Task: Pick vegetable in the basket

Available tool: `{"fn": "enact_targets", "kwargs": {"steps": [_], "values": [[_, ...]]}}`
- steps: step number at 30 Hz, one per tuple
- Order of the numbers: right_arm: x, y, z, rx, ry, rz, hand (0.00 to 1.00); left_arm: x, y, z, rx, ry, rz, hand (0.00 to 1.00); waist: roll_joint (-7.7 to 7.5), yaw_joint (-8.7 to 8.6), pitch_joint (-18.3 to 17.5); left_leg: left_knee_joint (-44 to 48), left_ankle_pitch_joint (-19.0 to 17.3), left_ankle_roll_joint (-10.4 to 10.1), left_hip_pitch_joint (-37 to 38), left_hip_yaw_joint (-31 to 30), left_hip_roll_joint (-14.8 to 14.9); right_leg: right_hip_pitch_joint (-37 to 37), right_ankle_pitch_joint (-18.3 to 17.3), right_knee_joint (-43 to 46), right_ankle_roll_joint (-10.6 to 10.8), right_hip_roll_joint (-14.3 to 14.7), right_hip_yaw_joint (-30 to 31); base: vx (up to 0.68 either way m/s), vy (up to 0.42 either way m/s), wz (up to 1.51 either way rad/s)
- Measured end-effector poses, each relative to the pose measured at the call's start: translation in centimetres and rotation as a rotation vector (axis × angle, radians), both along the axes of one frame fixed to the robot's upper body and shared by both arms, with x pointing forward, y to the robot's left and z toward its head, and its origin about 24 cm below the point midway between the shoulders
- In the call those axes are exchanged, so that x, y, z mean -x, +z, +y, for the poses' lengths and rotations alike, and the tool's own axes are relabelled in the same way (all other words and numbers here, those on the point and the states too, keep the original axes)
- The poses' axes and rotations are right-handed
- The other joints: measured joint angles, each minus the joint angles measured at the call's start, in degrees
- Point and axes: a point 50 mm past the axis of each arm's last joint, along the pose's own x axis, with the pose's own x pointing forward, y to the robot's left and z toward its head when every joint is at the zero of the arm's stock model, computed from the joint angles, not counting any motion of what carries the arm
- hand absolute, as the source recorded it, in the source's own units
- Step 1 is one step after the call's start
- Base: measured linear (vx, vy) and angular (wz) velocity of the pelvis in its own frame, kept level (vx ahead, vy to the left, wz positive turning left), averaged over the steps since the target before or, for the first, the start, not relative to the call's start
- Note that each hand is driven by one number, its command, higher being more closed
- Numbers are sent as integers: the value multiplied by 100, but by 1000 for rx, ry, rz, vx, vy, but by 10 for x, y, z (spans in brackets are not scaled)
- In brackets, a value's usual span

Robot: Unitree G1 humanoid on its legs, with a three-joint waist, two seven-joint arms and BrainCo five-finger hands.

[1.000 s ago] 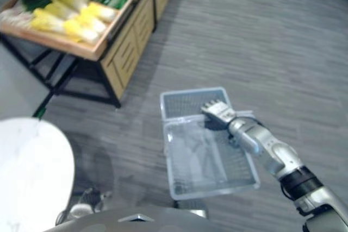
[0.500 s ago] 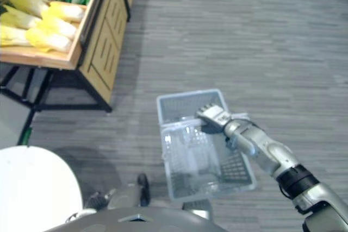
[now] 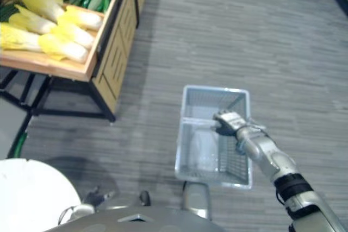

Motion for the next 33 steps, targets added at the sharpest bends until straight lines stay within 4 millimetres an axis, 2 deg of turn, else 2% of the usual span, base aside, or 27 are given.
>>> {"fn": "enact_targets", "kwargs": {"steps": [2,3,4,6,7,8,9,10,11,12,13,14,15,16,17,18,20,21,23,25,26,27,28,29,30,31,33], "values": [[-1,-1,-8,3,-45,-6,100,-12,3,-2,6,0,-39,0,72,-104,57,-37,-48,-88,102,-146,25,-66,189,-1106,216,160,68,408,-105,45],[-1,-1,-12,-2,-72,-8,100,-17,4,-3,7,-4,-56,0,67,-163,108,-58,-118,-207,232,-217,41,-81,451,-1782,354,200,247,431,-179,48],[-1,-2,-13,-3,-86,-9,100,-20,5,-2,4,-7,-63,0,2,-176,138,-86,-210,-361,386,-279,45,-180,666,-2232,410,154,427,444,-198,39],[-1,0,-15,-14,-111,-21,100,-21,7,2,-6,-2,-67,0,-145,-188,171,-138,-344,-587,622,-306,48,-308,731,-2469,419,15,495,507,-280,34],[1,-2,-17,-27,-135,-22,100,-16,6,7,-20,4,-51,0,-327,-232,148,-126,-520,-852,840,-425,81,-343,1071,-2392,364,-115,478,573,-361,43],[2,-3,-19,-28,-147,-22,100,-15,6,7,-17,12,-51,0,-291,-245,144,-66,-566,-920,897,-478,199,-364,1395,-2207,322,-59,451,695,-469,52],[5,-6,-21,-36,-174,-16,100,-16,4,1,2,14,-51,0,-179,-295,84,274,-573,-933,750,-613,426,-441,1505,-1894,245,76,323,467,-328,33],[7,-7,-23,-32,-180,-9,100,-16,3,-7,20,16,-51,0,-66,-298,41,614,-525,-917,582,-696,622,-439,1383,-1802,70,228,197,678,-497,16],[6,-7,-23,-31,-183,-8,100,-14,1,-12,31,7,-41,0,51,-275,-17,1154,-318,-958,346,-813,831,-387,1268,-1711,-144,428,102,446,-327,-7],[6,-7,-24,-29,-184,-9,100,-13,1,-13,31,5,-38,0,86,-275,-20,1461,-159,-995,208,-905,895,-314,1211,-1684,-215,497,60,680,-444,-14],[6,-8,-25,-27,-189,-2,100,-9,0,-12,32,17,-29,0,105,-275,-20,2201,350,-937,-55,-1033,942,-84,1008,-1659,-316,593,26,568,-309,-9],[8,-10,-26,-26,-193,7,100,-4,-1,-11,31,33,-19,0,104,-272,-19,2975,1209,-948,-309,-1147,939,243,835,-1697,-372,639,26,672,-352,-8],[9,-11,-26,-25,-194,11,100,-2,-2,-10,31,40,-14,0,104,-257,-18,3327,1777,-952,-430,-1205,930,457,751,-1765,-390,653,31,529,-228,-2],[12,-13,-28,-24,-199,21,100,3,-3,-9,31,49,-3,0,60,-233,10,4172,2105,-996,-724,-1185,1003,883,645,-1988,-450,672,24,392,-164,1],[13,-14,-28,-22,-201,26,100,4,-3,-9,32,50,-3,0,68,-190,5,4628,1963,-980,-938,-1036,1085,1092,631,-2126,-470,709,43,514,-234,-16],[15,-17,-27,-19,-199,37,100,3,-2,-8,35,67,-16,0,72,-6,8,5421,1366,-727,-1495,-564,1214,1598,514,-2473,-573,767,190,374,-187,-29],[15,-17,-26,-16,-198,40,100,2,-1,-9,37,69,-23,0,81,115,8,5501,1009,-550,-1839,-317,1208,1845,404,-2590,-582,768,280,299,-124,-29],[15,-18,-24,-15,-190,44,100,3,-1,-10,40,71,-26,0,98,213,13,5360,755,-522,-2188,-86,1144,2025,309,-2633,-566,761,346,295,-61,-28],[14,-20,-20,-15,-170,51,100,9,-2,-11,41,79,-16,0,108,273,19,4752,518,-530,-2605,318,1055,2272,183,-2653,-510,733,398,327,-5,-24],[15,-20,-20,-16,-169,52,100,19,-4,-13,46,88,3,0,112,278,21,3129,544,-524,-2664,1040,903,2491,10,-2667,-309,646,390,330,73,-9],[17,-22,-21,-14,-175,55,100,24,-5,-14,45,83,18,0,155,246,-4,2136,783,-560,-2609,1438,753,2655,-114,-2725,-224,632,352,362,101,5],[18,-23,-22,-12,-178,61,100,26,-6,-15,46,79,27,0,191,238,-22,1681,986,-597,-2558,1601,675,2753,-171,-2764,-178,642,327,521,168,15],[23,-25,-25,-1,-182,75,100,33,-7,-19,52,63,49,0,316,243,-82,893,1589,-665,-2444,1824,576,2913,-310,-2807,-75,745,309,473,168,21],[27,-28,-29,11,-191,93,100,39,-9,-23,53,40,75,0,502,266,-167,451,1763,179,-2249,1937,504,3101,-507,-2819,15,857,310,489,174,36],[29,-31,-29,8,-195,106,100,38,-9,-21,47,35,80,0,380,250,-165,373,1798,283,-2209,1923,342,3166,-556,-2817,49,770,253,433,172,48],[31,-32,-30,18,-183,116,100,36,-8,-15,28,22,76,0,238,304,-148,374,1668,220,-2219,1916,185,3165,-554,-2791,65,628,240,462,193,44],[31,-31,-32,43,-170,124,100,38,-9,-15,24,19,88,0,193,437,-153,487,1432,479,-2183,1906,32,3179,-551,-2599,68,477,272,387,193,24]]}}
